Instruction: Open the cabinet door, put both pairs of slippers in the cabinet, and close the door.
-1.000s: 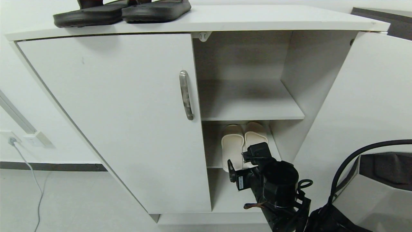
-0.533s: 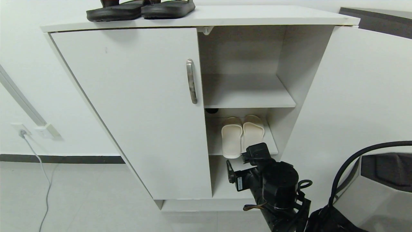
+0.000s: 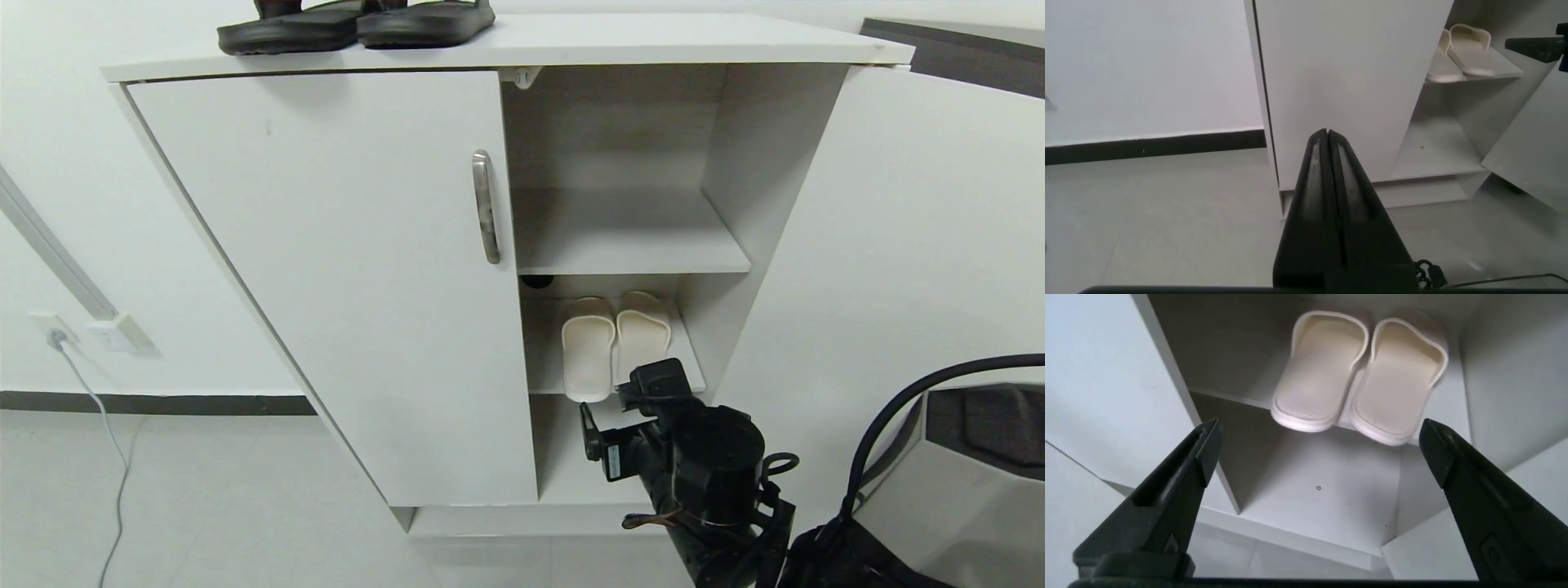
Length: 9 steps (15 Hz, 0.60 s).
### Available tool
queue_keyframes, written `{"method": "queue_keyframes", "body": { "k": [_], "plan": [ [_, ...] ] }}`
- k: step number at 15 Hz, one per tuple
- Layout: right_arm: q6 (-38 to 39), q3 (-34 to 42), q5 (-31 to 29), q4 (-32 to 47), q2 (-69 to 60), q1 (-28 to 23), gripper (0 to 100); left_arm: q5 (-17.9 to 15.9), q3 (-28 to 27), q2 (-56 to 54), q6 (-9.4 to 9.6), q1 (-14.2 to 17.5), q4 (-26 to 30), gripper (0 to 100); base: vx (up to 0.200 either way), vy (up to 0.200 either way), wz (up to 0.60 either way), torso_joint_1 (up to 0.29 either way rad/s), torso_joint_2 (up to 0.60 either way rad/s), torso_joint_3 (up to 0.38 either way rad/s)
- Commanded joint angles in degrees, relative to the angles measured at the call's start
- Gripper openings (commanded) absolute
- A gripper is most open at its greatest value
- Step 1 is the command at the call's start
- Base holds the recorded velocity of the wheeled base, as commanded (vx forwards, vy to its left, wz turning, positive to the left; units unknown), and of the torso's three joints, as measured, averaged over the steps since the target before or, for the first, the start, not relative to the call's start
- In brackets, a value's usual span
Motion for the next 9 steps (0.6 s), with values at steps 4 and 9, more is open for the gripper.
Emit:
{"method": "queue_keyframes", "body": {
  "k": [4,9],
  "plan": [
    [-0.21,0.3,-0.01,-0.1,0.29,0.0,100,-0.02,-0.01,0.09,-0.04,0.01,0.04,0,0.0,0.0,0.0,0.002,0.0,0.071],
    [-0.3,0.47,-0.01,-0.1,0.55,-0.09,100,-0.02,0.07,0.09,0.04,0.01,0.04,0,0.0,0.0,0.0,0.001,0.01,0.187]
  ]
}}
